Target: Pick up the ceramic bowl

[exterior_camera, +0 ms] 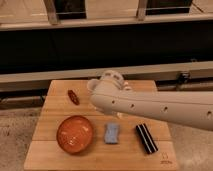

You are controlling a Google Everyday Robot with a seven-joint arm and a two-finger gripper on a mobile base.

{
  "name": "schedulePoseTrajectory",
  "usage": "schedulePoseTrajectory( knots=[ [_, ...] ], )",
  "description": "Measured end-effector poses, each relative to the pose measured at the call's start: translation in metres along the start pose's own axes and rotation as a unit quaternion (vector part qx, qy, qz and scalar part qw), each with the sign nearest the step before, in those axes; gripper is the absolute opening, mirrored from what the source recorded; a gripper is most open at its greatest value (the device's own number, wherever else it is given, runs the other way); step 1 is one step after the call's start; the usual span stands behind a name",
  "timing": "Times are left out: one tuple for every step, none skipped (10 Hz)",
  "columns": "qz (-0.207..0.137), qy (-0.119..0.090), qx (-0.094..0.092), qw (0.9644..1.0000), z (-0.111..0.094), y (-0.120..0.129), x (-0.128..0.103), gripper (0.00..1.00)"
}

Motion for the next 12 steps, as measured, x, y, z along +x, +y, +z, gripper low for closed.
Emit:
schedulePoseTrajectory(
  knots=[
    [-0.010,0.000,0.001,0.9999,0.001,-0.003,-0.001,0.80],
    [-0.017,0.000,0.003,0.9998,0.002,-0.005,-0.003,0.80],
    [-0.028,0.001,0.006,0.9996,0.003,-0.008,-0.003,0.80],
    [-0.040,0.001,0.008,0.9992,0.004,-0.009,-0.003,0.80],
    [-0.051,0.001,0.011,0.9987,0.005,-0.010,-0.003,0.80],
    [-0.061,0.001,0.013,0.9980,0.008,-0.011,-0.003,0.80],
    [-0.069,0.001,0.015,0.9975,0.010,-0.012,-0.003,0.80],
    [-0.076,0.001,0.017,0.9969,0.011,-0.013,-0.003,0.80],
    [-0.085,0.001,0.018,0.9962,0.014,-0.014,-0.003,0.80],
    [-0.098,0.001,0.020,0.9950,0.017,-0.015,-0.003,0.80],
    [-0.110,0.000,0.021,0.9937,0.021,-0.015,-0.002,0.80],
    [-0.116,0.000,0.021,0.9930,0.022,-0.015,-0.002,0.80]
  ],
)
